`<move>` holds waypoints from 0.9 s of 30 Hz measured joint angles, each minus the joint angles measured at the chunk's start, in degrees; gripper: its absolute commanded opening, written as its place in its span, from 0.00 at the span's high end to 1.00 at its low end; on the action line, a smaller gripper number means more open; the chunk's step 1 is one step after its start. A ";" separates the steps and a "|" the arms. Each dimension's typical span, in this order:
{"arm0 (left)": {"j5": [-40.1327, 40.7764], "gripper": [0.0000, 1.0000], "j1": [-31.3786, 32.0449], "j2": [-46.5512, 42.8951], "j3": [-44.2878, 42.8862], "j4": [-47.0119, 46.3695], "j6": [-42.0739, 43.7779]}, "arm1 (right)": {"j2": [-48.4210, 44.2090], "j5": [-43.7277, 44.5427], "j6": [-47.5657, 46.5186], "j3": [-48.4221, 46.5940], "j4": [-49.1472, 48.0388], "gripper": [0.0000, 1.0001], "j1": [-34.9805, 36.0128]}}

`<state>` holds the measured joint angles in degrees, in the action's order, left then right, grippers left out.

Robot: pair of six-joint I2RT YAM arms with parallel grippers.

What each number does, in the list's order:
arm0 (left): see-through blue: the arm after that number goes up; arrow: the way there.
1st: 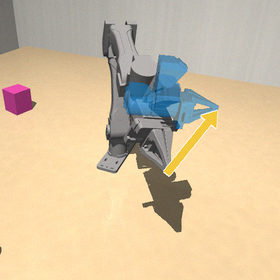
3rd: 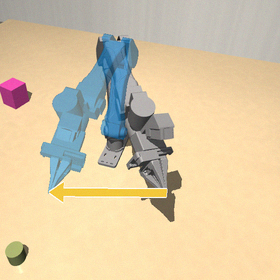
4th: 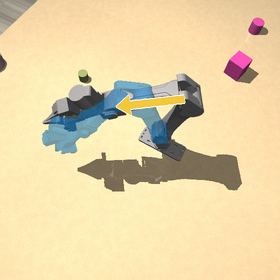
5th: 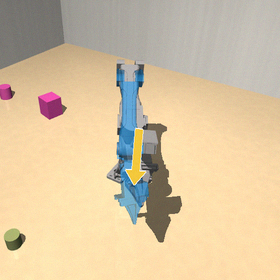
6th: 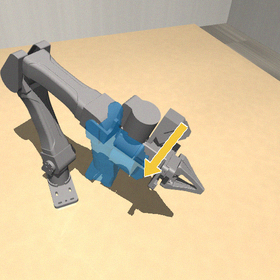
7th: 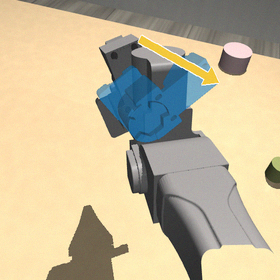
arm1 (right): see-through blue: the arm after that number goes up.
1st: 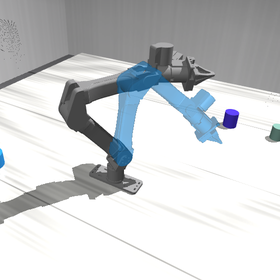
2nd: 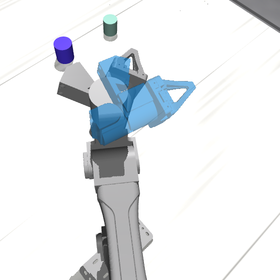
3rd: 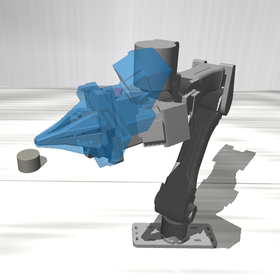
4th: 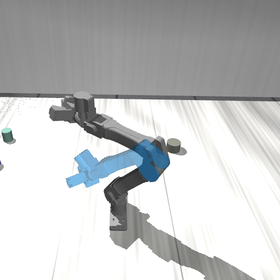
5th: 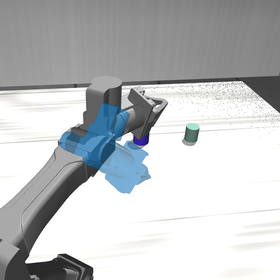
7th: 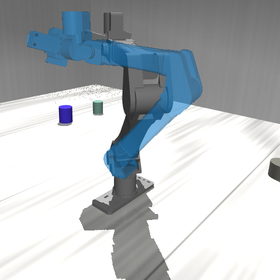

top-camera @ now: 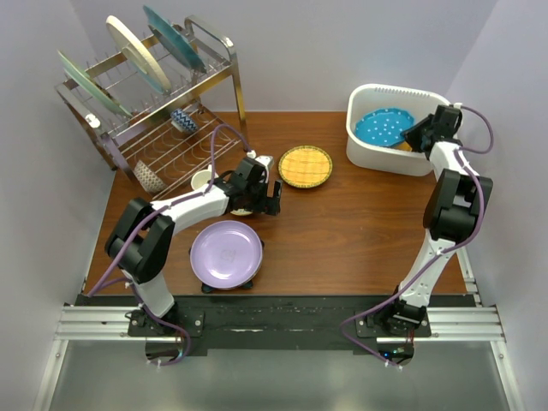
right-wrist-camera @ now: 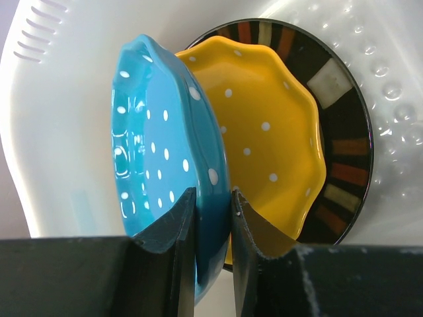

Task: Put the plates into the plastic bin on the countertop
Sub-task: Place the plate in the plastic bin.

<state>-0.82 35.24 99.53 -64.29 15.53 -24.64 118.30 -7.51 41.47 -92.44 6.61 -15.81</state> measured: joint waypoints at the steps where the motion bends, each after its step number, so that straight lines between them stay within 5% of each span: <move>1: 0.00 0.03 0.00 0.00 0.00 0.00 0.00 | 0.15 -0.07 0.00 -0.07 0.00 0.90 0.00; 27: -0.07 0.03 0.00 0.00 0.00 -0.02 0.00 | 5.44 -2.45 -2.56 -5.03 3.32 0.63 0.04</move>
<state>-0.89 35.24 99.53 -64.29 15.51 -24.64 123.74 -9.96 38.92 -97.47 9.93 -15.77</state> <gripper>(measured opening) 0.972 0.358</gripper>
